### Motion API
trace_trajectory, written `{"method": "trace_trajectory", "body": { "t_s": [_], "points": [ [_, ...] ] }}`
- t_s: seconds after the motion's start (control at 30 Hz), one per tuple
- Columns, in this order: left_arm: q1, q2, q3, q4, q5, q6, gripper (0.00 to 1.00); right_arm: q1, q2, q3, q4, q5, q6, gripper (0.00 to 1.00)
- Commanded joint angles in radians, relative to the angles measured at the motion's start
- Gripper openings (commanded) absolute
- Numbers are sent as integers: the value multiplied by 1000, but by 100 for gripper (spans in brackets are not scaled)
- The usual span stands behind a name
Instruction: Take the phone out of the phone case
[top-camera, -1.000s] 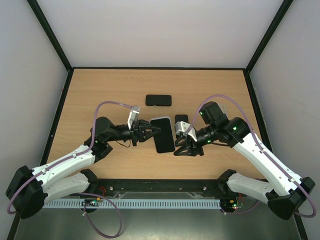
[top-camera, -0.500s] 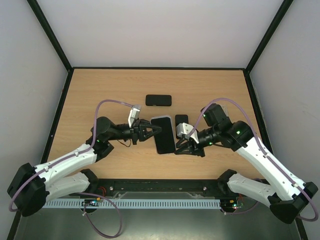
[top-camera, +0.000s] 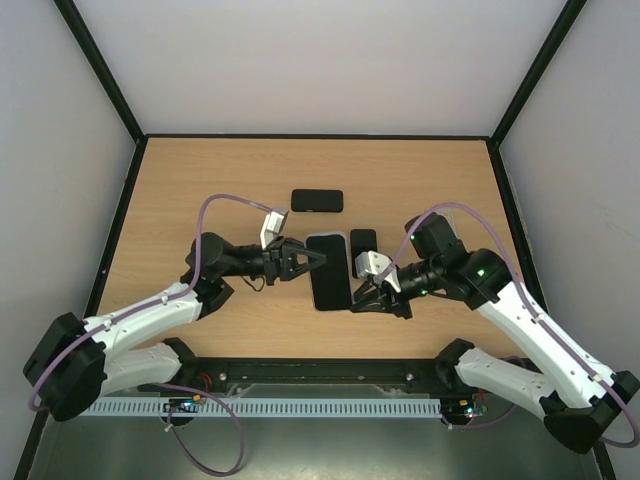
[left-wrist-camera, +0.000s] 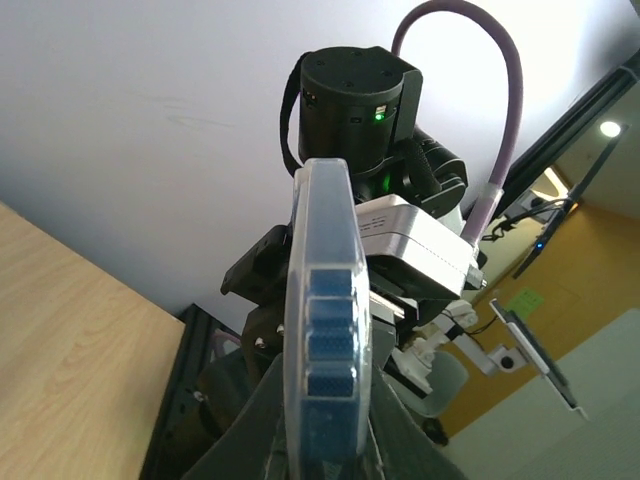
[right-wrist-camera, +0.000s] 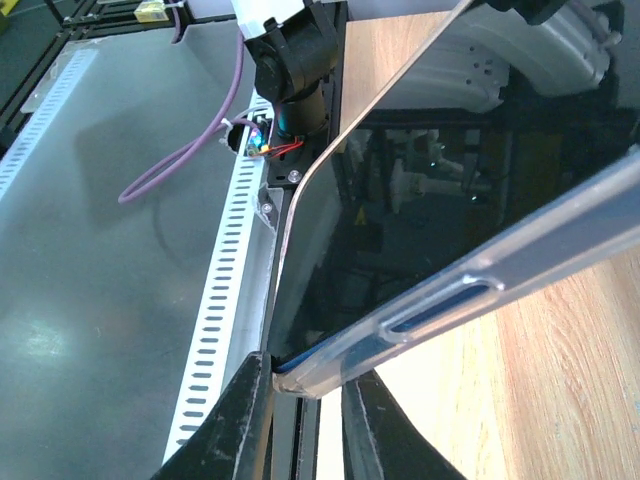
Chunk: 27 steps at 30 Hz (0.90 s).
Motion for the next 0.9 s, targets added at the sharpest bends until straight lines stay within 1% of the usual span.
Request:
{"method": "trace_trajectory", "body": {
  "t_s": [0.0, 0.17, 0.37, 0.67, 0.87],
  "points": [
    [-29, 4, 40, 239, 49, -217, 3, 5, -10, -38, 111, 135, -43, 13],
    [-42, -5, 40, 211, 49, -243, 3, 5, -12, -41, 151, 159, -27, 11],
    [-57, -1, 29, 301, 58, -328, 3, 5, -17, -72, 222, 221, -11, 10],
    [-65, -10, 27, 284, 66, -340, 3, 4, -26, -114, 280, 269, 0, 14],
    [-70, -22, 12, 272, 60, -339, 3, 3, -39, -124, 364, 295, 96, 13]
  ]
}}
